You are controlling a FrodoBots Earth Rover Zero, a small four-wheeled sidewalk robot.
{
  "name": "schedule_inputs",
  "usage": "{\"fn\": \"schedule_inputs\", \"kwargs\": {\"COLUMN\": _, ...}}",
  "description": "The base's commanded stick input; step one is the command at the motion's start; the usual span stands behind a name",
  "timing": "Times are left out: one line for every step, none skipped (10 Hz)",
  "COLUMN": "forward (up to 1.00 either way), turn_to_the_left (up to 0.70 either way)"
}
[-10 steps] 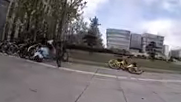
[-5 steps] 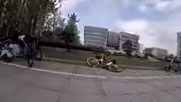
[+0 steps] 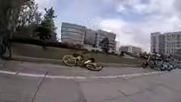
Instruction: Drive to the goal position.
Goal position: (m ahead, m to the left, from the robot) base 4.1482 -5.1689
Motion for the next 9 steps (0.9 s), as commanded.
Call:
{"fn": "schedule_inputs", "kwargs": {"forward": 0.7, "turn_to_the_left": -0.35}}
{"fn": "schedule_inputs", "kwargs": {"forward": 0.7, "turn_to_the_left": -0.35}}
{"fn": "schedule_inputs", "kwargs": {"forward": 0.7, "turn_to_the_left": -0.35}}
{"fn": "schedule_inputs", "kwargs": {"forward": 0.7, "turn_to_the_left": -0.35}}
{"fn": "schedule_inputs", "kwargs": {"forward": 0.7, "turn_to_the_left": -0.35}}
{"fn": "schedule_inputs", "kwargs": {"forward": 0.7, "turn_to_the_left": -0.35}}
{"fn": "schedule_inputs", "kwargs": {"forward": 0.7, "turn_to_the_left": -0.35}}
{"fn": "schedule_inputs", "kwargs": {"forward": 0.7, "turn_to_the_left": -0.35}}
{"fn": "schedule_inputs", "kwargs": {"forward": 0.7, "turn_to_the_left": -0.35}}
